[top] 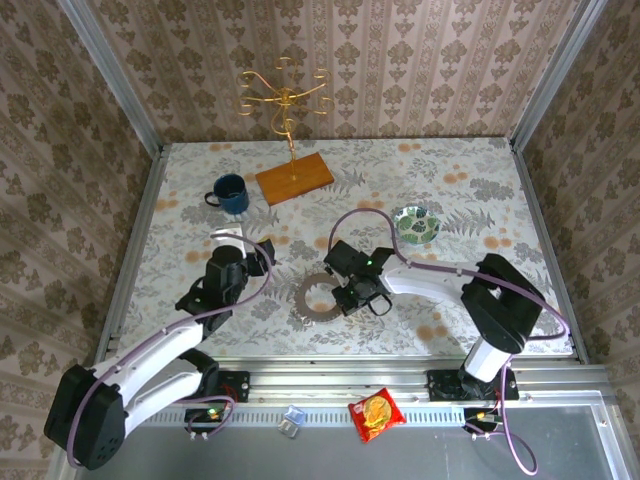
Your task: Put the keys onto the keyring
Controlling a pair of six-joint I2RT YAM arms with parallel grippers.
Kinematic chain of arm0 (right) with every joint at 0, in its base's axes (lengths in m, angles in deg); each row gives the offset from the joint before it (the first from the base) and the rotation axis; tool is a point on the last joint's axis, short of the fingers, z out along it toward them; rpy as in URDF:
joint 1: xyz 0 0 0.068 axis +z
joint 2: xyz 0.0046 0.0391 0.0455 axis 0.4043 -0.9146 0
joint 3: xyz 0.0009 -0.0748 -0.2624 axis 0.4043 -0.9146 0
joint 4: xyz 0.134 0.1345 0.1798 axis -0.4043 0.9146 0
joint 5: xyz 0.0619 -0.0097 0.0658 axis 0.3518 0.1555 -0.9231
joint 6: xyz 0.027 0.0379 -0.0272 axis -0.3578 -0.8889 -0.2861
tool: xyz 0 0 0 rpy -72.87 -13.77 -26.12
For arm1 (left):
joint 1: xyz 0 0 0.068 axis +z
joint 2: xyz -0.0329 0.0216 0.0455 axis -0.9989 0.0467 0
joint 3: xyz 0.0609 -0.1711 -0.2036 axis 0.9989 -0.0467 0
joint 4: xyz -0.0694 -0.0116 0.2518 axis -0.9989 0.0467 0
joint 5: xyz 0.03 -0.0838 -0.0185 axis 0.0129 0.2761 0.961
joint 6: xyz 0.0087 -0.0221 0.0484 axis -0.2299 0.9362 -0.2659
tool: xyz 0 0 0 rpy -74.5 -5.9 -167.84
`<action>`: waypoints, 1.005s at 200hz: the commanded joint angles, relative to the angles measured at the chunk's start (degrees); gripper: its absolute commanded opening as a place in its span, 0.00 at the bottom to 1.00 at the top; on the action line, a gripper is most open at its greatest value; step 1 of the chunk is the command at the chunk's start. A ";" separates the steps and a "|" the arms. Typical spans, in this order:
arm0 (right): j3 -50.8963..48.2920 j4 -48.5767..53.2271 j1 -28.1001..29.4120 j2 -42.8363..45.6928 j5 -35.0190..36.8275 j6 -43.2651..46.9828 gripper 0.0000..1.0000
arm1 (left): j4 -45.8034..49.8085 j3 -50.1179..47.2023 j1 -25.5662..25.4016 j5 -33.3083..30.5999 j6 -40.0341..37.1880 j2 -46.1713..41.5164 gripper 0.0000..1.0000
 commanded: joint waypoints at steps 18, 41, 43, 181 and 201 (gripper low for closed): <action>-0.26 -6.16 -0.33 8.30 5.50 7.98 0.00 | 0.63 1.66 0.36 4.77 -9.35 -3.56 0.73; -1.50 -12.55 -0.72 12.01 5.63 13.63 0.00 | 0.93 3.16 0.34 8.37 -14.72 -5.28 0.71; -1.68 -13.18 -0.81 12.35 5.42 14.06 0.00 | 1.04 3.34 0.30 8.74 -15.21 -5.44 0.71; -8.34 -33.46 -11.06 22.85 -26.94 25.81 0.00 | 11.95 12.24 -2.63 33.98 -39.49 -4.76 0.43; -8.36 -33.34 -11.20 23.08 -29.72 27.04 0.00 | 11.49 11.16 -4.75 37.66 -42.32 -3.93 0.42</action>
